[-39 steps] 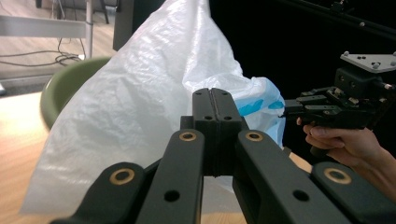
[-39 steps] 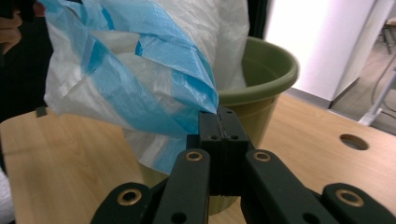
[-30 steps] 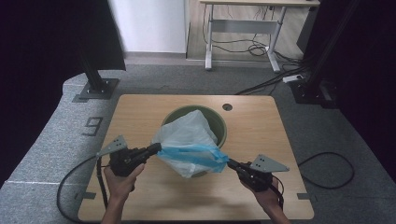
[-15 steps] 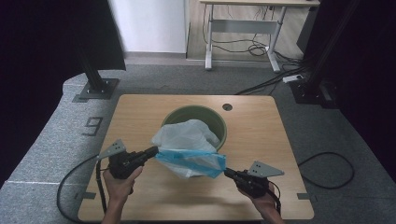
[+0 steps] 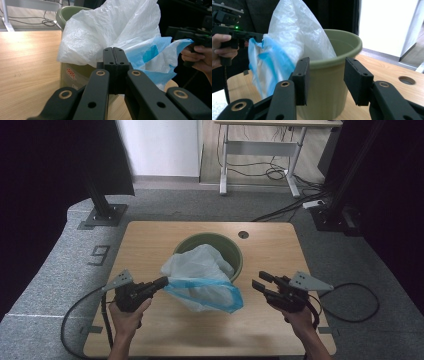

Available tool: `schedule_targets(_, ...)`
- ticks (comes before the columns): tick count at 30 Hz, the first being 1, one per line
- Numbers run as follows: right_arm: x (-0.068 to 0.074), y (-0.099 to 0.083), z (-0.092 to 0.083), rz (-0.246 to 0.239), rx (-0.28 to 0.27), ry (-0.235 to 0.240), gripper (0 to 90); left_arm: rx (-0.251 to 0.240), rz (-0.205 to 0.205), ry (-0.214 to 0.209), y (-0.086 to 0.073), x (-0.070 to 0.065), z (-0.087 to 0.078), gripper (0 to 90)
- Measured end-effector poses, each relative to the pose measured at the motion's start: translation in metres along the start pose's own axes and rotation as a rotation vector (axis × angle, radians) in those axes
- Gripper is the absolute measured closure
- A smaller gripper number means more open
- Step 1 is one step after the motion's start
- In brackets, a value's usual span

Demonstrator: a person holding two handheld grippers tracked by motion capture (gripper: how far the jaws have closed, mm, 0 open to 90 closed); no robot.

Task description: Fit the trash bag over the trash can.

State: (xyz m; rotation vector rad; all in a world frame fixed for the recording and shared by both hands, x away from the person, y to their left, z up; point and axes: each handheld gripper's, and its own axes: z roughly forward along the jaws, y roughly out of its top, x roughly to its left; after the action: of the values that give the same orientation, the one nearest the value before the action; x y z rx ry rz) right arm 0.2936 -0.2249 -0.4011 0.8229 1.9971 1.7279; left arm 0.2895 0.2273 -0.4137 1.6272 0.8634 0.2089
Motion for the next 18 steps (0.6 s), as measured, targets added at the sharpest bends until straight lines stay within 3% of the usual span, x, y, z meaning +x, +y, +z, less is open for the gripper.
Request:
schedule_targets(8,0.018,0.017,0.036,-0.02,0.017,0.096,52.8,0.0,0.009,-0.011,0.003,-0.005,0.002,90.0)
schedule_targets(12,0.028,0.004,0.04,-0.02,0.048,0.126,51.9,-0.004,0.006,-0.013,0.004,-0.005,0.002,90.0)
schedule_targets(18,0.031,-0.017,0.044,-0.001,0.079,0.15,51.2,-0.009,0.003,-0.017,0.004,-0.006,0.002,90.0)
